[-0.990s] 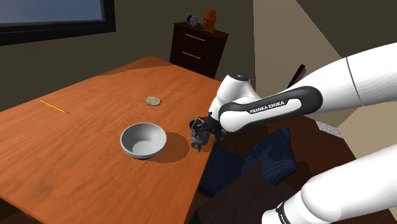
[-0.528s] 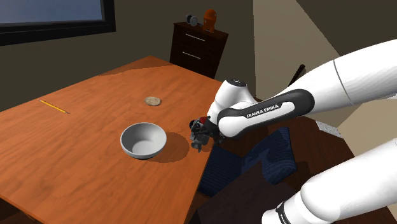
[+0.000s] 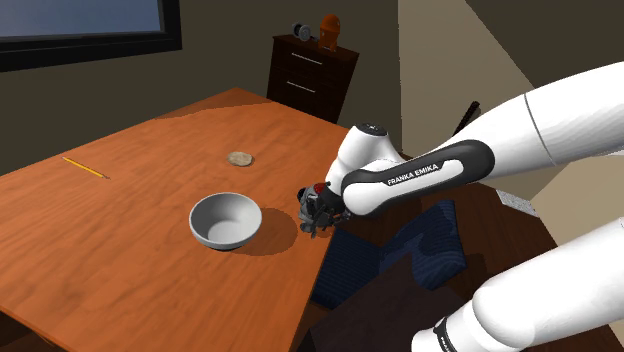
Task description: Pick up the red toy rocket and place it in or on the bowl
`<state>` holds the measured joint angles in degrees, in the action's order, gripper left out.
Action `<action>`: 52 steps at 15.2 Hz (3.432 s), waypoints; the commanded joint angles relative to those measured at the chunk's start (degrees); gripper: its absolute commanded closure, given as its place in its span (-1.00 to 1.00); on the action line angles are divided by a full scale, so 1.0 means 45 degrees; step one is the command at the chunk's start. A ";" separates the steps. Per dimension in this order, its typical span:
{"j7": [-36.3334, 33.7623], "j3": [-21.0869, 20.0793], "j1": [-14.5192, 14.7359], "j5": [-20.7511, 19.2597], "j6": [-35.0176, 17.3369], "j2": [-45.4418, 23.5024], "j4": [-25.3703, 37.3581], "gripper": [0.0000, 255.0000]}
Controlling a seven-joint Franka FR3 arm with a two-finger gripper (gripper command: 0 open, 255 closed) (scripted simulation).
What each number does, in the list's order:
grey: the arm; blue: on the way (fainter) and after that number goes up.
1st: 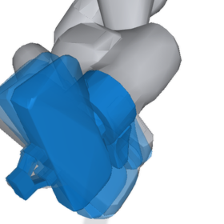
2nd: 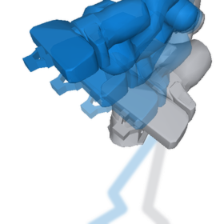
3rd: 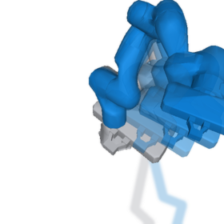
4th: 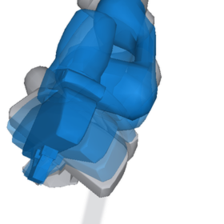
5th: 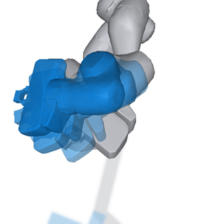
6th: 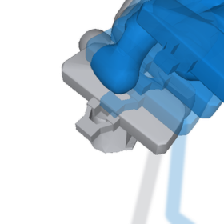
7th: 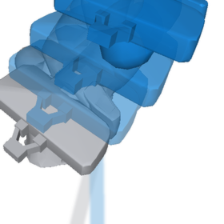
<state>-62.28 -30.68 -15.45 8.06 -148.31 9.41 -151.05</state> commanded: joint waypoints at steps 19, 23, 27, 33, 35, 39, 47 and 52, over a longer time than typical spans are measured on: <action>0.0705 0.0622 0.0385 0.0855 0.2976 0.2124 0.0900 1.00; 0.0788 0.0787 0.0433 0.0922 0.3785 0.2578 0.1268 1.00; 0.0845 0.0945 0.0462 0.0948 0.4574 0.2966 0.1678 1.00; 0.0895 0.1164 0.0475 0.0935 0.5720 0.3429 0.2371 1.00; 0.0904 0.1232 0.0473 0.0921 0.6092 0.3553 0.2621 1.00; 0.0200 0.0728 0.0537 0.0825 0.6308 0.3088 0.3363 1.00; -0.2958 -0.1499 0.0597 -0.0450 0.6314 0.0333 0.6122 1.00; -0.5310 -0.2693 0.0895 -0.2241 0.6659 -0.2022 0.8327 1.00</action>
<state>-83.59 -41.71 -11.80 0.16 -119.16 3.01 -116.53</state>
